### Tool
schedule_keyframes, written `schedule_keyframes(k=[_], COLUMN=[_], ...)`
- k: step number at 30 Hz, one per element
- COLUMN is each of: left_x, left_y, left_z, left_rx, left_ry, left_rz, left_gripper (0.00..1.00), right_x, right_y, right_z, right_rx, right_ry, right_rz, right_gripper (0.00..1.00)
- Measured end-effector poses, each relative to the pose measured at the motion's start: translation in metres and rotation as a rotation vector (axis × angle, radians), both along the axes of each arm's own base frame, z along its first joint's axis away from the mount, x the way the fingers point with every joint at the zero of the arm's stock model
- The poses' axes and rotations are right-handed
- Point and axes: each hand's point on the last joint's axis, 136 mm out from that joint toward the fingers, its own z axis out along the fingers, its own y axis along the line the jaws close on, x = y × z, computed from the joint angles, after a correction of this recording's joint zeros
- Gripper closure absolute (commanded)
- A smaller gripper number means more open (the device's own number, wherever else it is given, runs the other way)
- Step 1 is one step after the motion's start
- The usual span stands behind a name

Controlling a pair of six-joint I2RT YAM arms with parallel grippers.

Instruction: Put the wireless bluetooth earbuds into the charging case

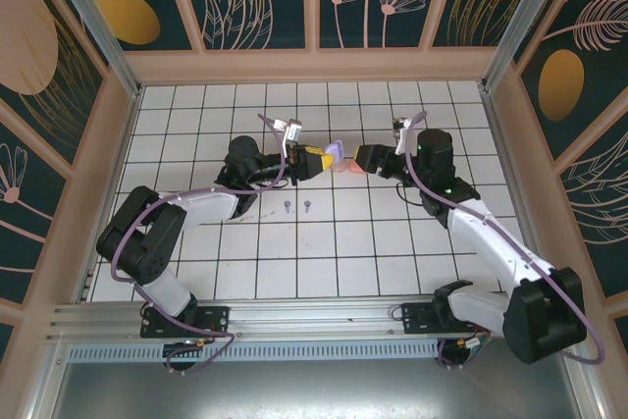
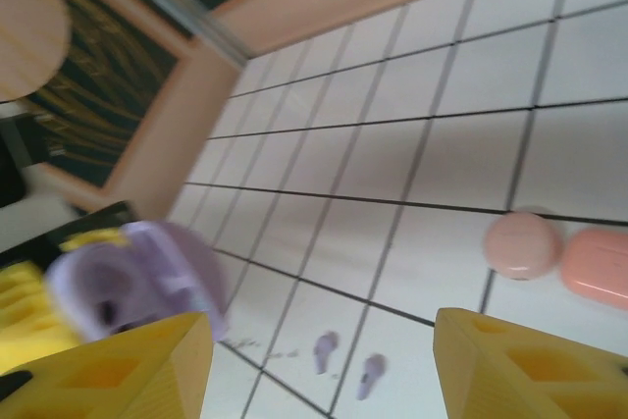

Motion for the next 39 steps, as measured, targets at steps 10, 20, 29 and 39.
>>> schedule_keyframes(k=[10, 20, 29, 39], left_x=[-0.001, -0.002, -0.003, -0.003], left_y=[-0.001, -0.001, -0.002, -0.001], left_z=[0.006, 0.009, 0.009, 0.009], left_rx=[-0.026, -0.036, -0.038, -0.038], left_ry=[-0.001, 0.002, 0.008, 0.009], left_rz=[-0.015, -0.024, -0.032, -0.032], left_gripper=[1.0, 1.0, 1.0, 1.0], right_x=[-0.018, -0.017, -0.009, -0.004], right_y=[0.019, 0.033, 0.032, 0.033], right_z=[0.013, -0.004, -0.007, 0.005], right_rx=[0.055, 0.045, 0.038, 0.049], right_ry=[-0.021, 0.022, 0.022, -0.003], right_rz=[0.136, 0.173, 0.144, 0.135], right_gripper=[0.46, 0.5, 0.53, 0.57])
